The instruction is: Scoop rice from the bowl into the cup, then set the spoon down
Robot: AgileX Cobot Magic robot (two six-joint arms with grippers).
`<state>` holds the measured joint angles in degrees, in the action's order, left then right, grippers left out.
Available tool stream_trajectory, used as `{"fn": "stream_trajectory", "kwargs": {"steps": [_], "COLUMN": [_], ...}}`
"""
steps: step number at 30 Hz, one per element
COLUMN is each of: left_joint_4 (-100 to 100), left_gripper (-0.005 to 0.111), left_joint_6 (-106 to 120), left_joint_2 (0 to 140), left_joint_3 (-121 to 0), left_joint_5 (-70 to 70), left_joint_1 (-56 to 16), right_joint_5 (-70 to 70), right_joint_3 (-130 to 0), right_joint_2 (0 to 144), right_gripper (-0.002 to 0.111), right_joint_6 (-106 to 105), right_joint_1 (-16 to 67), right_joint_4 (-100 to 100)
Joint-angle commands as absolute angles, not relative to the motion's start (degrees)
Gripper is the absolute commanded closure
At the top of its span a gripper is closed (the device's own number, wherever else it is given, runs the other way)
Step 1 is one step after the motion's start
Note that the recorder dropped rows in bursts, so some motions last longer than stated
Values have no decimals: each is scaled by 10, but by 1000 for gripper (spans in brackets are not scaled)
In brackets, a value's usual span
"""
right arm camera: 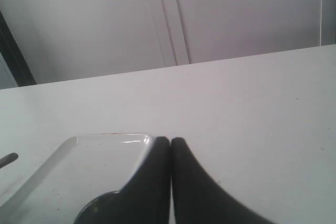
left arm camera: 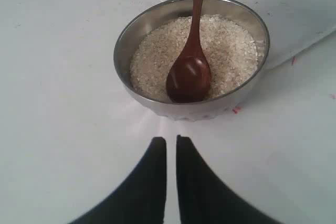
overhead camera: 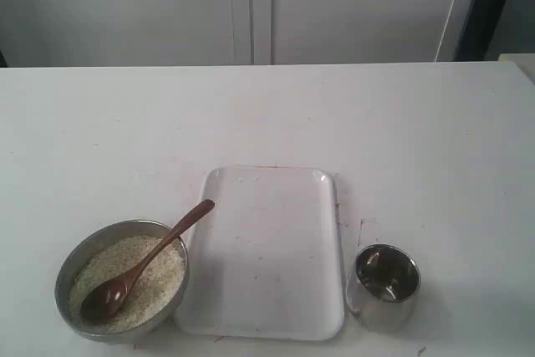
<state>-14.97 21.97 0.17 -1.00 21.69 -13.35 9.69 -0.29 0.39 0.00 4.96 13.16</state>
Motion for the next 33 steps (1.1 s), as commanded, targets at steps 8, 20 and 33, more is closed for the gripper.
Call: {"fn": "stream_trajectory", "kwargs": {"steps": [8, 20, 33], "left_joint_4": [-154, -154, -154], "left_gripper": [92, 92, 92], "left_joint_6": [221, 221, 221], "left_joint_2": [0, 0, 0], "left_joint_3": [-7, -7, -7], "left_joint_5": [219, 219, 219], "left_joint_1": [-136, -136, -136], "right_joint_5": [86, 91, 45], "right_joint_3": [0, 0, 0], "right_joint_2": [0, 0, 0], "right_gripper": [108, 108, 108], "right_joint_6": [0, 0, 135], "right_joint_1": [45, 45, 45], "right_joint_4": [131, 131, 248]}}
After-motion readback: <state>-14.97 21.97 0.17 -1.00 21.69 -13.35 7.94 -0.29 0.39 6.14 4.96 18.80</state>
